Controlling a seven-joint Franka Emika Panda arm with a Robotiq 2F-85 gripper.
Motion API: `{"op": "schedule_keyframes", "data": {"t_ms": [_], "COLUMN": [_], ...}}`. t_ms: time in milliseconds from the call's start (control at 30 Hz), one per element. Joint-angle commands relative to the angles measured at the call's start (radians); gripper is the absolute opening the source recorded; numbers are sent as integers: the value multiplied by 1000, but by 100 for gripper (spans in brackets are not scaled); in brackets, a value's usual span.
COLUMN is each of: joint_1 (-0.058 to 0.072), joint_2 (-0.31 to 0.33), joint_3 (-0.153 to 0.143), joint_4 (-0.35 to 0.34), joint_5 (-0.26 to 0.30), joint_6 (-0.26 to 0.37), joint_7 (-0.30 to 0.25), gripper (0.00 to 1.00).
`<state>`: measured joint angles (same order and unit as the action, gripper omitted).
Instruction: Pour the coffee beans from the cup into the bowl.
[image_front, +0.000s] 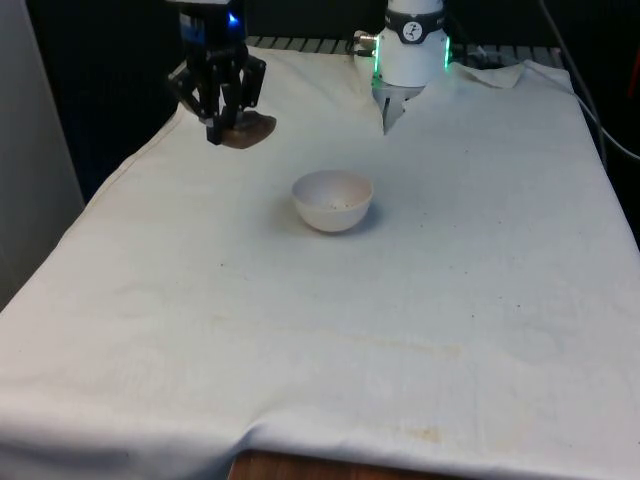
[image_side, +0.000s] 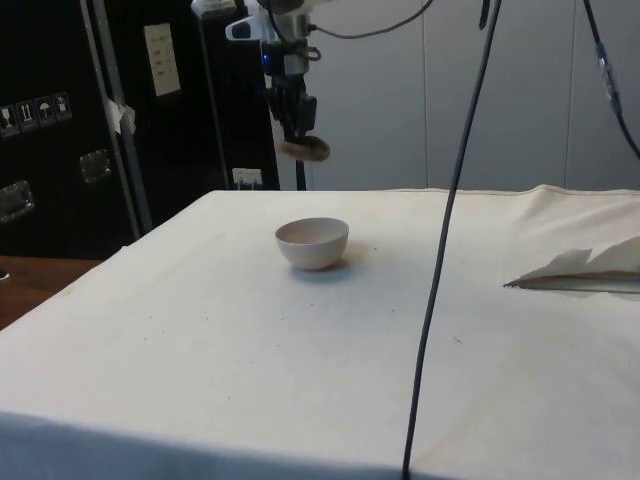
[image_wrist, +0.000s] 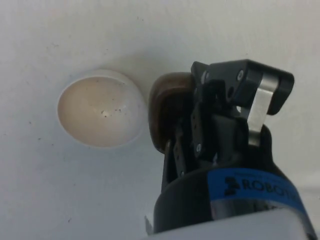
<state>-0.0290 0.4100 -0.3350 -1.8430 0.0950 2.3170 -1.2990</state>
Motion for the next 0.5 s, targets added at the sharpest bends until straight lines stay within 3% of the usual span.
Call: {"op": "schedule_keyframes", "data": {"t_ms": [0,233,267,300,467], "joint_1": [10,8,0,8,8], "joint_2": [-12,-44,-38,-48,-62], "joint_3": [-12,-16,-6,-16,-19], "joint_4": [-18,-56,-46,-60,-74], "joint_5": [-23,-61,-44,-66,-82], "joint_6": [22,27,6,27,26], "joint_7": [19,50,37,54,83], "gripper": [4,4,4,4,4]}}
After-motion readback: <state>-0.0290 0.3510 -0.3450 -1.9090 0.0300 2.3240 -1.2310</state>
